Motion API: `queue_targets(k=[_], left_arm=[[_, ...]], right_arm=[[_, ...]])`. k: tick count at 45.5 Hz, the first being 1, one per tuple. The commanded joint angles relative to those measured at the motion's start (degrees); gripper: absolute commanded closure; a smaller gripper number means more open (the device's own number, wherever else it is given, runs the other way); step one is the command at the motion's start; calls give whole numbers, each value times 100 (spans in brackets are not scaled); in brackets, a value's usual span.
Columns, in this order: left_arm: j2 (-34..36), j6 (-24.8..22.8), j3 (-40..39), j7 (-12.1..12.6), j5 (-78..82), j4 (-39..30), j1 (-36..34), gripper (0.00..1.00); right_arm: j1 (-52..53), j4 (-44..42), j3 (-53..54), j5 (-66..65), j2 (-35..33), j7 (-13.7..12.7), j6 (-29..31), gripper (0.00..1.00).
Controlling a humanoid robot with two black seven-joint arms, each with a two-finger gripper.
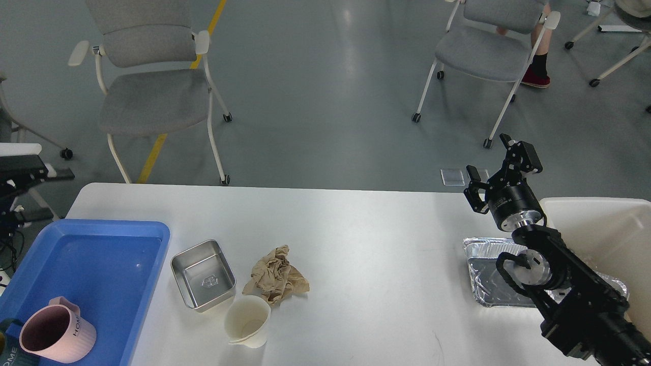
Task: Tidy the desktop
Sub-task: 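Lift the pink mug with the left gripper and set it in the blue tray, then reach the left gripper to the small metal box and grasp it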
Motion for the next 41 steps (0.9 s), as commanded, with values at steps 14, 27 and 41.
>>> queue_targets(k=[14,27,41], left_arm=[[-129,1631,-1454,-40,-2539,629,31,3],[-182,1641,-1428,-31,-2865,1280,145,3],[-392,1658,319,56,-1401,710,-134,3]], right_arm=[[73,0,0,1,16,0,-12,0],[73,-9,-9,1,7,0,-12,0],[81,-9,-17,1,60,0,-12,0]])
